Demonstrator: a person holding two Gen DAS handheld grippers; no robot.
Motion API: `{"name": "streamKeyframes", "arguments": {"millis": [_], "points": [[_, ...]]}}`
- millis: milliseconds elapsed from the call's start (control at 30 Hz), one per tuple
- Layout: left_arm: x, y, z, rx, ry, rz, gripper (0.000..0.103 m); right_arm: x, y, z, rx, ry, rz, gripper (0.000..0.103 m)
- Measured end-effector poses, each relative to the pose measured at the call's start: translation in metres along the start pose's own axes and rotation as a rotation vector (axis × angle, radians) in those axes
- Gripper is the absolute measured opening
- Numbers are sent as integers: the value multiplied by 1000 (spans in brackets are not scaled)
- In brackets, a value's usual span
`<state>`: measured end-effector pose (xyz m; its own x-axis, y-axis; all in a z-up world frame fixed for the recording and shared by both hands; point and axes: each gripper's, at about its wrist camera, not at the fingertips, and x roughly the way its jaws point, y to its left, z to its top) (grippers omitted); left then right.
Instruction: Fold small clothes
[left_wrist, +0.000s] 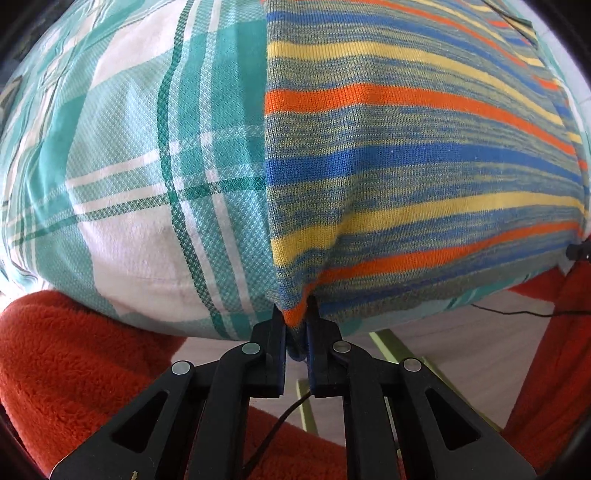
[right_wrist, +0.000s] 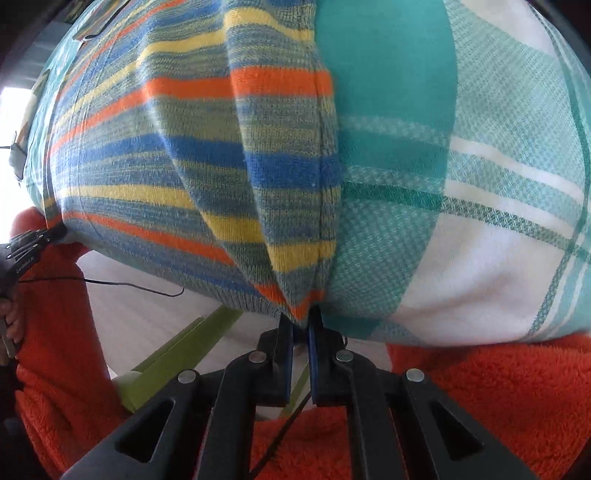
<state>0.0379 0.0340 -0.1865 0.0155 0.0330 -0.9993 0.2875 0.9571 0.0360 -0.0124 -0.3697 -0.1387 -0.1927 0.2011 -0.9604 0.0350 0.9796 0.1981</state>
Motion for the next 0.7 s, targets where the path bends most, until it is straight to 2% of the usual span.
{"name": "streamKeyframes", "arguments": {"millis": [33, 67, 100, 133, 167, 233, 300, 333, 400, 433, 467, 533, 600, 667, 700], "points": [[1, -2, 2, -1, 4, 23, 27, -4, 1, -1, -2, -2, 5, 28], [0, -4, 3, -2, 9, 49, 46, -10, 2, -2, -8, 0, -1, 36], [-3, -3, 0, -4, 5, 71, 56, -20, 1, -5, -19, -8, -11, 44], [-11, 0, -5, -7, -12, 80, 66, -33, -1, -10, -33, -25, -21, 45], [-21, 3, -8, -12, -37, 78, 66, -49, -4, -14, -44, -45, -41, 45], [-46, 14, -16, -33, -104, 83, 68, -92, -17, -18, -65, -120, -133, 45], [-71, 23, -15, -75, -187, 103, 75, -141, -31, -14, -86, -245, -308, 45], [-82, 27, -13, -101, -225, 106, 78, -164, -37, -8, -94, -312, -414, 49], [-99, 32, -9, -153, -291, 81, 78, -200, -42, 14, -127, -454, -596, 56], [-104, 32, -3, -177, -315, 56, 78, -213, -40, 29, -161, -521, -612, 56], [-108, 32, 0, -196, -328, 35, 78, -222, -42, 47, -204, -579, -571, 56], [-109, 31, 4, -224, -338, 2, 78, -223, -23, 90, -289, -645, -430, 56], [-110, 21, 4, -232, -346, -19, 78, -200, 2, 135, -371, -648, -331, 56], [-109, 16, 5, -229, -338, -24, 78, -172, 28, 175, -430, -610, -351, 55], [-108, 15, 2, -232, -332, -24, 78, -140, 43, 196, -454, -600, -381, 55]]}}
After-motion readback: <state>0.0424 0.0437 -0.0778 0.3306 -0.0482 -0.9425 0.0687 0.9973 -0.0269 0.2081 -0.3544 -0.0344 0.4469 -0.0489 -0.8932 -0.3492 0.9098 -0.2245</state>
